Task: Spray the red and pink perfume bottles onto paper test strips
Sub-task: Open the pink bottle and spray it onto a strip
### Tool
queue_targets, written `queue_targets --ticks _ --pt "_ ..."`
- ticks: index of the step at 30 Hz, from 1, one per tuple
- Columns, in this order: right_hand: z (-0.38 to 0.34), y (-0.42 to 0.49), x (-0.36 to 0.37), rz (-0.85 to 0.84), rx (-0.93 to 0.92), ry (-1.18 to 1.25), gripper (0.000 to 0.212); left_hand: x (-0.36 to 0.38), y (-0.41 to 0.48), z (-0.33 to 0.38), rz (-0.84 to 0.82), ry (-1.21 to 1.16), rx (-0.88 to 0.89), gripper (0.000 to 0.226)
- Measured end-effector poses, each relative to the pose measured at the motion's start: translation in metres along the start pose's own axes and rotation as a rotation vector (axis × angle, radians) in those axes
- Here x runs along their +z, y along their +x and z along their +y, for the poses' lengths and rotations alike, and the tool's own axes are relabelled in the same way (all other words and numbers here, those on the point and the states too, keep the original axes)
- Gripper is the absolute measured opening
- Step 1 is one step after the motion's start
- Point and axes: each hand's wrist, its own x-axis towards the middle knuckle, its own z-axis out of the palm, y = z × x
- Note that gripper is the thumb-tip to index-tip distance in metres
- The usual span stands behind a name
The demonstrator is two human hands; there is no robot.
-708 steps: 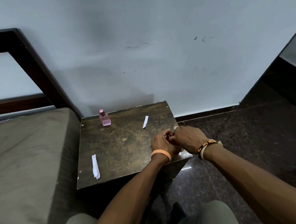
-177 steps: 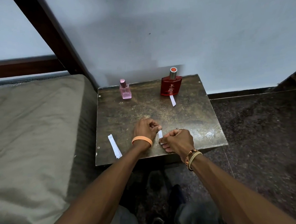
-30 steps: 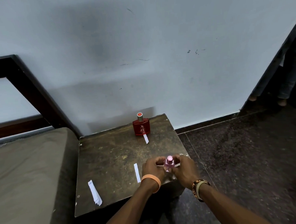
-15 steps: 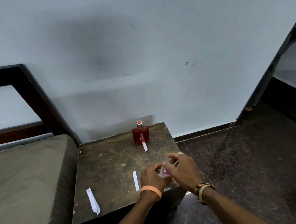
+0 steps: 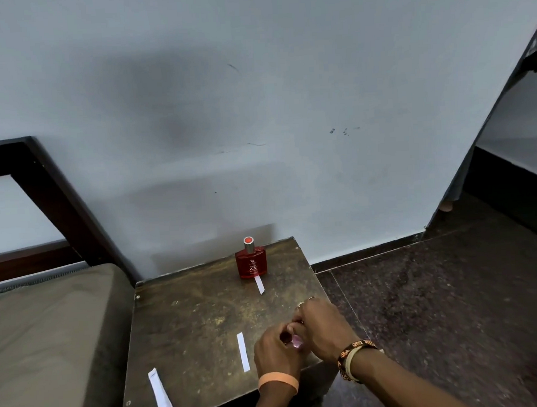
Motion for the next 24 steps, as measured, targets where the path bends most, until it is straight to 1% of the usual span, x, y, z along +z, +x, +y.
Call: queue_targets --ticks 5,9,12,14,16,18,19,21,24 --pt "0.002 0.002 -0.003 0.003 -0.001 -0.053 0.014 0.005 0.004 -0.005 -0.006 -0.034 -0.006 0.013" --pt "0.0 0.001 0.003 0.071 0.035 -0.036 0.023 0.012 0.0 -0.003 0.042 -0.037 -0.026 0.005" --pt "-0.001 0.001 0.003 0.083 0.056 -0.014 0.02 0.016 0.0 -0.002 0.044 -0.018 -0.028 0.009" --pt "0.001 0.002 0.0 0.066 0.064 -0.011 0.022 0.017 0.001 -0.001 0.04 0.001 -0.025 0.007" --pt "0.001 0.003 -0.002 0.049 0.052 -0.026 0.019 0.017 0.002 -0.001 0.043 0.004 -0.031 0.006" --pt "-0.002 0.002 -0.003 0.027 -0.003 -0.091 0.01 0.016 0.004 -0.002 0.053 0.0 -0.046 0.008" --pt "-0.003 0.001 -0.003 0.006 -0.041 -0.141 0.009 0.016 0.004 -0.003 0.047 0.0 -0.054 0.01" --pt "-0.005 0.002 -0.004 -0.047 -0.111 -0.232 0.013 0.015 0.006 -0.003 0.011 -0.019 -0.06 0.014" --pt "-0.007 0.006 -0.013 -0.11 -0.134 -0.279 0.02 0.013 0.006 -0.002 -0.016 -0.062 -0.069 0.016"
